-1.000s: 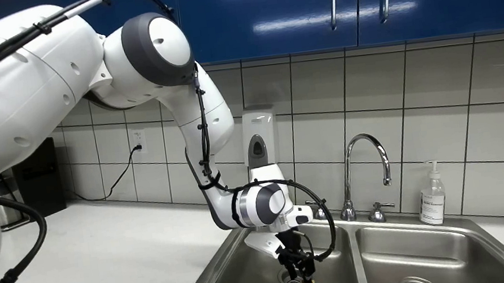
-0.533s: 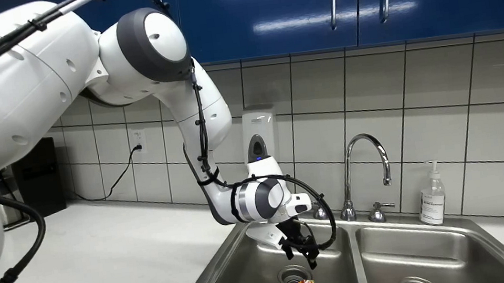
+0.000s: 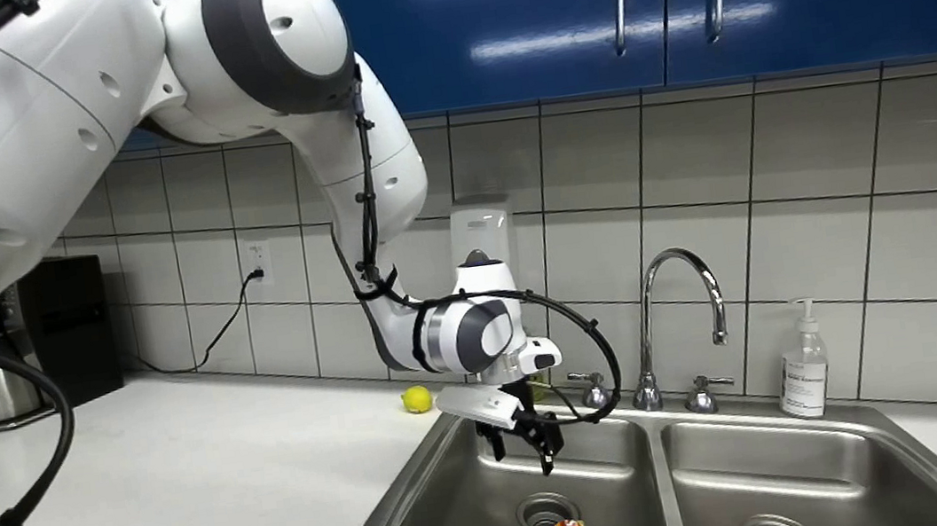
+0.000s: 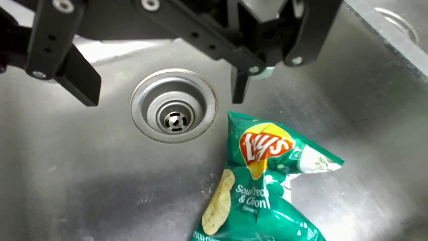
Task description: Put the snack packet into the sink
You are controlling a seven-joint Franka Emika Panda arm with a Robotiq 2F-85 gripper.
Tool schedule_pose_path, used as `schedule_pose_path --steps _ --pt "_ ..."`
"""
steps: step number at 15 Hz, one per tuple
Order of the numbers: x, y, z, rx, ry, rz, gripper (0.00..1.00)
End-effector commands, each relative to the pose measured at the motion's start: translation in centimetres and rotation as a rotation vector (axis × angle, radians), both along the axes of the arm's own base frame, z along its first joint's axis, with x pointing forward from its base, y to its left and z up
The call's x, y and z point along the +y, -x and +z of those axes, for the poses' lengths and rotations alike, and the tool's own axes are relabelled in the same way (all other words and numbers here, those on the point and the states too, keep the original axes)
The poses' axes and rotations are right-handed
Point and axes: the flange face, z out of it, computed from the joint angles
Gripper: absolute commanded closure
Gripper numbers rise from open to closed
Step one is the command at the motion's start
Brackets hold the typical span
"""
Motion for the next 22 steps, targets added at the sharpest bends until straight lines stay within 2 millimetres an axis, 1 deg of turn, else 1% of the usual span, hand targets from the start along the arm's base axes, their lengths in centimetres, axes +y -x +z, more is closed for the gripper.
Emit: schedule_pose_path --steps 1,3,7,18,22 --pt "0.5 2.0 3.2 0.095 -0.06 0.08 0.0" --pt "0.8 3.1 4.4 0.136 -0.059 0.108 0.0" --pt "2.2 5.8 7.0 0.141 -0.062 0.171 0.0" --pt "7.0 14.0 12.6 0.2 -0.058 0.336 0.0" --pt "8.1 16.2 14.8 0.218 -0.064 0.351 0.0"
